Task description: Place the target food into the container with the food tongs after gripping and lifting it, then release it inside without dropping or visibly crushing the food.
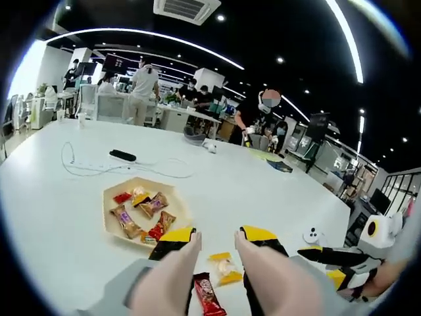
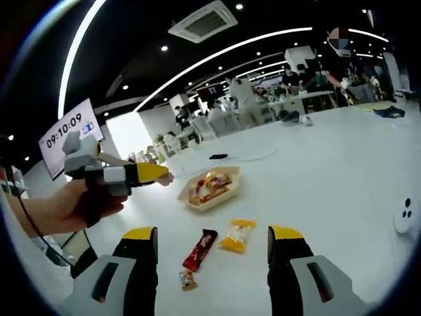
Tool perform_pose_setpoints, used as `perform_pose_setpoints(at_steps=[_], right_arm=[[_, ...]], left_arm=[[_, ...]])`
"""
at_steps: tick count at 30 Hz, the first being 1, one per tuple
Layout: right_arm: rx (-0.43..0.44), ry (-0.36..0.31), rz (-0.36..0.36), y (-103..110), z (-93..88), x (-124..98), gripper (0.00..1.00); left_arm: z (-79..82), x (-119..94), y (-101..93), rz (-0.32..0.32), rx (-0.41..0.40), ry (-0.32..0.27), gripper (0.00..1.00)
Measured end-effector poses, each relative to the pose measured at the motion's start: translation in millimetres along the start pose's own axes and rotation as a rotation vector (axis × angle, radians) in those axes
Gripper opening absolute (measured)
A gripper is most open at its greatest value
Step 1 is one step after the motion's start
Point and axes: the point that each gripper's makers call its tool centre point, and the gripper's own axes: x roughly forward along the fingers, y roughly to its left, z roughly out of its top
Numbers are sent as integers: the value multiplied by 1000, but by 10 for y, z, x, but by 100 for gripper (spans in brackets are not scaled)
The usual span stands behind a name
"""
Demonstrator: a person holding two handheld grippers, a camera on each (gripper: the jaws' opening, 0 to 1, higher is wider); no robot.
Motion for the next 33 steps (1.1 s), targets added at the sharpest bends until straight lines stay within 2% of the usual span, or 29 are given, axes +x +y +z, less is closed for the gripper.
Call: perform_pose_setpoints(at_steps=[4, 9, 11, 15, 18, 24, 29, 33], right_arm=[[3, 13, 8, 17, -33, 38, 69], [-8, 48, 46, 123, -128, 123, 68], [-34, 46, 58, 185, -97, 121, 69], [-75, 36, 60, 204, -20, 75, 69], [-16, 22, 18, 86, -37, 28, 68], [7, 17, -21, 30, -121, -67, 68], [6, 18, -21, 56, -195, -42, 68], [13, 17, -5, 94, -184, -37, 68]], left_arm=[[-45, -22, 72, 31, -9, 10, 25], [-189, -85, 144, 73, 9, 26, 25], [-221, -112, 152, 79, -5, 16, 25], [-394, -111, 180, 97, -17, 55, 25], [-510, -102, 161, 94, -12, 82, 25], [-641, -117, 80, 75, 18, 126, 25], [-762, -58, 22, 59, 51, 160, 25], [-878, 10, -19, 52, 71, 191, 25]])
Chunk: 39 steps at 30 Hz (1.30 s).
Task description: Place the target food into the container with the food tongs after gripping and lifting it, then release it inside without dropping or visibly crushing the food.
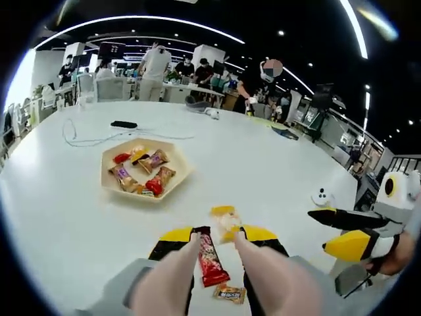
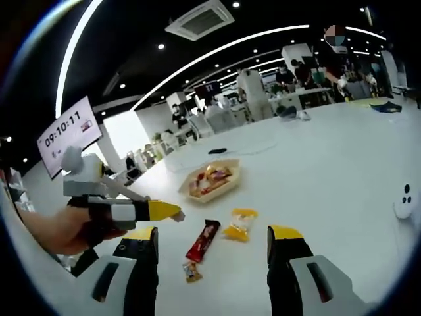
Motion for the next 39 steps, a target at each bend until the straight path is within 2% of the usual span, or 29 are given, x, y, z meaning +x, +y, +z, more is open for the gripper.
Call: perform_pose_setpoints(at_steps=[8, 15, 19, 21, 26, 28, 29, 33, 36, 37, 38, 39], right_arm=[[-17, 26, 19, 0, -72, -56, 67], [7, 24, -10, -126, -117, -138, 66], [5, 22, -9, -132, -97, -133, 66], [1, 29, -3, -123, -106, -128, 66], [-7, 40, -2, -126, -132, -142, 66], [-2, 38, -11, -158, -128, -156, 66], [0, 37, -15, -170, -127, -160, 66], [7, 38, -30, -220, -133, -180, 65], [15, 41, -34, -250, -147, -180, 64], [19, 45, -35, -253, -156, -171, 64], [20, 48, -35, -257, -162, -165, 64], [19, 51, -35, -254, -165, -158, 64]], left_arm=[[-174, 104, -26, 29, 47, 47, 26], [-308, 158, -14, 43, 50, 77, 26], [-350, 210, -27, 45, 56, 95, 26], [-372, 266, -16, 49, 90, 111, 26], [-340, 340, 17, 67, 106, 118, 26], [-382, 372, 54, 84, 126, 141, 26], [-427, 385, 136, 125, 157, 164, 26], [-475, 429, 111, 106, 161, 157, 26], [-595, 465, 101, 109, 195, 188, 26], [-496, 469, 128, 122, 251, 140, 25], [-565, 448, 90, 113, 221, 175, 25], [-561, 445, 99, 112, 222, 177, 25]])
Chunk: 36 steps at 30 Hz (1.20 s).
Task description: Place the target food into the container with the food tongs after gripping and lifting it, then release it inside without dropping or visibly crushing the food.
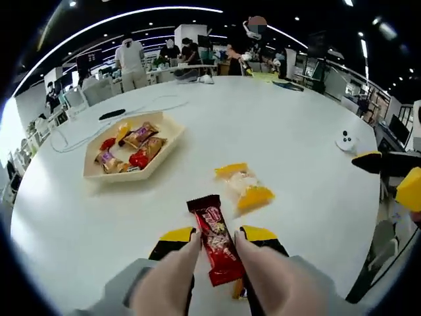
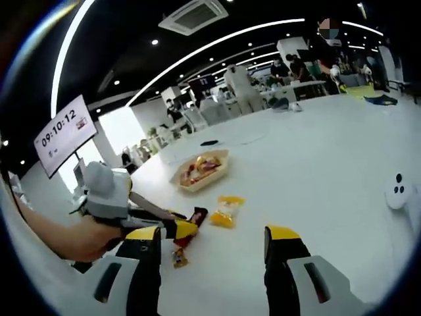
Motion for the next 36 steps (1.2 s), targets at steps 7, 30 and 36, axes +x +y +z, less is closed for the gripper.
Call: perform_pose_setpoints(at_steps=[7, 30, 36], right_arm=[[-17, 7, 12, 47, 1, 33, 64], [91, -58, -47, -127, 19, -216, 62], [114, -88, -74, -201, 75, -285, 61]], left_arm=[[2, -1, 16, -71, 39, 5, 25], [159, 80, 70, -169, 161, -1, 26], [106, 119, 33, -175, 176, 21, 26]])
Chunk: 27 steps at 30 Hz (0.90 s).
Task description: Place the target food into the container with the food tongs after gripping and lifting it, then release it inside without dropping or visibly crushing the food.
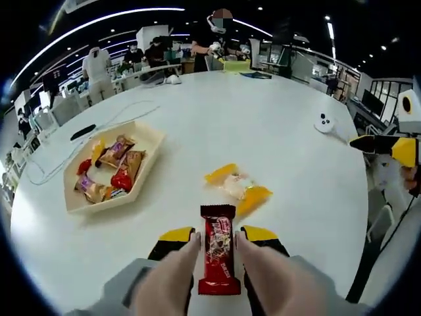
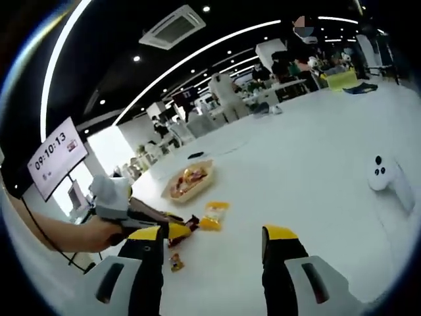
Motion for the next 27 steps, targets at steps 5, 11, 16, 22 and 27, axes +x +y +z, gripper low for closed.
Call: perform_pose_setpoints(at_steps=[5, 11, 16, 22, 27], right_arm=[[28, -7, -10, -46, -3, 26, 61], [23, 18, 18, 24, -77, 85, 60], [35, 6, 6, -46, -41, 87, 59], [46, 2, 3, -3, -88, 73, 59], [45, -14, -5, 2, -47, 87, 59]], left_arm=[[-11, -13, 5, 17, -17, -37, 26], [-13, -16, 5, 22, -18, -52, 22], [-18, -21, 28, 19, -27, -60, 20], [-15, -27, 29, 13, -22, -71, 20], [-15, -28, 32, 3, -11, -63, 20]])
